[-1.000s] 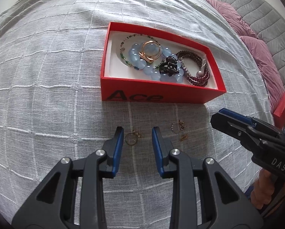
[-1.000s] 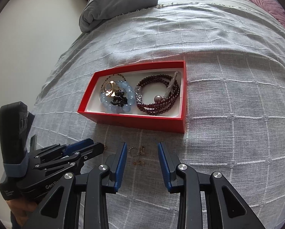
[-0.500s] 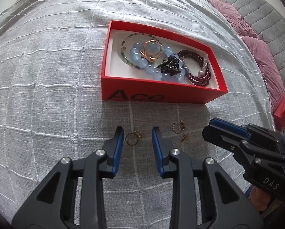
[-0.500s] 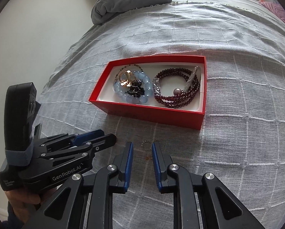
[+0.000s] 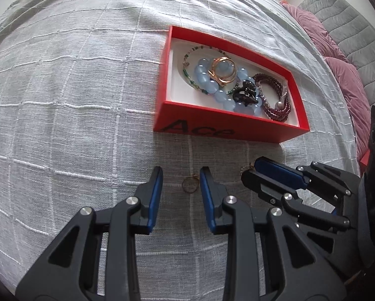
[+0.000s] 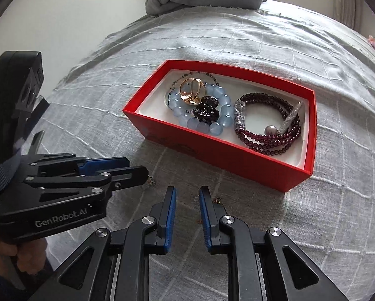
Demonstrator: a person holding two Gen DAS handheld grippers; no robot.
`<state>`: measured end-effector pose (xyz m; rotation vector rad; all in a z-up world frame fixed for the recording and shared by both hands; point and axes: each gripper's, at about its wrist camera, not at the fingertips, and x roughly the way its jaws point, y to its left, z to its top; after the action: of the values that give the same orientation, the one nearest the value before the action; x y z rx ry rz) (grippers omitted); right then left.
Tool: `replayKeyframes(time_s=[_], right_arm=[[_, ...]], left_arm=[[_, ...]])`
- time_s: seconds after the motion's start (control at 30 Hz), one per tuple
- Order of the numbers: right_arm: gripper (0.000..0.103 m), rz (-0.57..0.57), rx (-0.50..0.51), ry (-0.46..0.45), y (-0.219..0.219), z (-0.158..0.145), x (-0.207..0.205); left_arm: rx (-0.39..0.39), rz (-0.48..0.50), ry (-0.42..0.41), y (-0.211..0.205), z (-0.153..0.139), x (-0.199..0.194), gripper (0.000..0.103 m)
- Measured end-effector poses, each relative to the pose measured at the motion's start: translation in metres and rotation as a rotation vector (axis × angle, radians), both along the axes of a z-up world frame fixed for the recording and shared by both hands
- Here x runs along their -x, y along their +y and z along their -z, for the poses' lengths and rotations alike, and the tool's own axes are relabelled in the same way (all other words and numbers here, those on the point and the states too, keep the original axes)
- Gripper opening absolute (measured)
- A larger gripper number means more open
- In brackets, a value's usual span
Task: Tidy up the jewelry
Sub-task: 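Move the left tool toward the small plain gold ring on the bedspread, then close the left tool on the small gold ring while the right tool grasps a gold hoop earring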
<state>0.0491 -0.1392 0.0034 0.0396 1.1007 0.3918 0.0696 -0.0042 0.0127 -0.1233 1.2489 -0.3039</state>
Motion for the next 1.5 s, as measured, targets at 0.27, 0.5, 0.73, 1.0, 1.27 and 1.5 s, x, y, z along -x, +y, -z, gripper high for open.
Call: replayKeyframes(time_s=[0.27, 0.5, 0.73, 1.0, 1.27, 1.5], right_arm=[[0.022, -0.011, 0.030, 0.053, 0.008, 0.019, -0.018], [0.022, -0.022, 0.052, 0.053, 0.007, 0.020, -0.016], [0.022, -0.016, 0.062, 0.075, 0.006, 0.023, -0.016], [0.022, -0.006, 0.065, 0.091, -0.003, 0.023, -0.008], [0.018, -0.006, 0.106, 0.067, 0.006, 0.022, -0.006], [0.017, 0.007, 0.066, 0.055, 0.002, 0.013, -0.004]], left_arm=[[0.012, -0.003, 0.005, 0.003, 0.001, 0.000, 0.032], [0.016, 0.002, 0.009, 0.004, 0.000, -0.001, 0.032], [0.017, 0.007, 0.010, 0.005, 0.000, -0.001, 0.032], [0.024, 0.016, 0.010, 0.002, -0.001, 0.001, 0.032], [0.018, 0.019, 0.020, -0.001, 0.003, -0.001, 0.032], [0.022, 0.019, 0.019, -0.001, 0.002, -0.001, 0.032]])
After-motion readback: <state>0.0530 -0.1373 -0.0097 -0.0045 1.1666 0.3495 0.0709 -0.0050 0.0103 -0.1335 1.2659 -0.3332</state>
